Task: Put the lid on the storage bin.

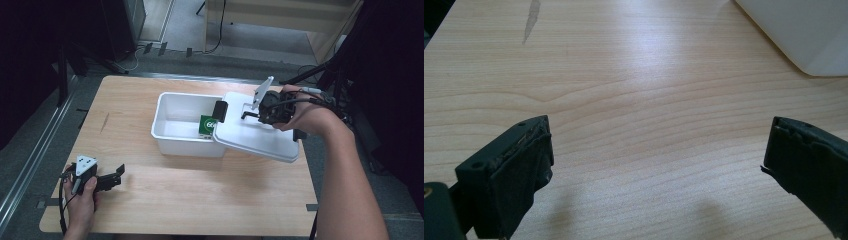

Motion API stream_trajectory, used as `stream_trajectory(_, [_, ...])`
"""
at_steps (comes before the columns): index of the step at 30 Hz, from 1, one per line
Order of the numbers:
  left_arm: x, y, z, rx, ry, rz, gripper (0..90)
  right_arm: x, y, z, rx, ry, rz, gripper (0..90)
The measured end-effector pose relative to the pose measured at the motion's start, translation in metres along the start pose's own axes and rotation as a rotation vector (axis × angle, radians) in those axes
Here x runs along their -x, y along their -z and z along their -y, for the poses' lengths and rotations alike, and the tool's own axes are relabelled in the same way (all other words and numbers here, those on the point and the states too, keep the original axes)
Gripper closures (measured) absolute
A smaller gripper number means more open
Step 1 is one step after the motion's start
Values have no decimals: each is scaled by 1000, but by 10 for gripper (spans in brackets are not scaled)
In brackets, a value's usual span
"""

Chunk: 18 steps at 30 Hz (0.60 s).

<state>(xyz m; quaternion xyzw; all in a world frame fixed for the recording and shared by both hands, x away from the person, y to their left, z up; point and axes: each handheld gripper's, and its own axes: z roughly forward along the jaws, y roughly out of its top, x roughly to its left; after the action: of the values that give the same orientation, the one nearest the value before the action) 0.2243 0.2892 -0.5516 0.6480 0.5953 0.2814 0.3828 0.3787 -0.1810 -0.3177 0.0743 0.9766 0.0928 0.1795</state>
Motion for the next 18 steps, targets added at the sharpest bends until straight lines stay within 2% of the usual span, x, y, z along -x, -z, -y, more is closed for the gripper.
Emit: stream_trajectory(18, [0,0,0,-1,3,4,2,2,-12,-50,20,64,-15,855])
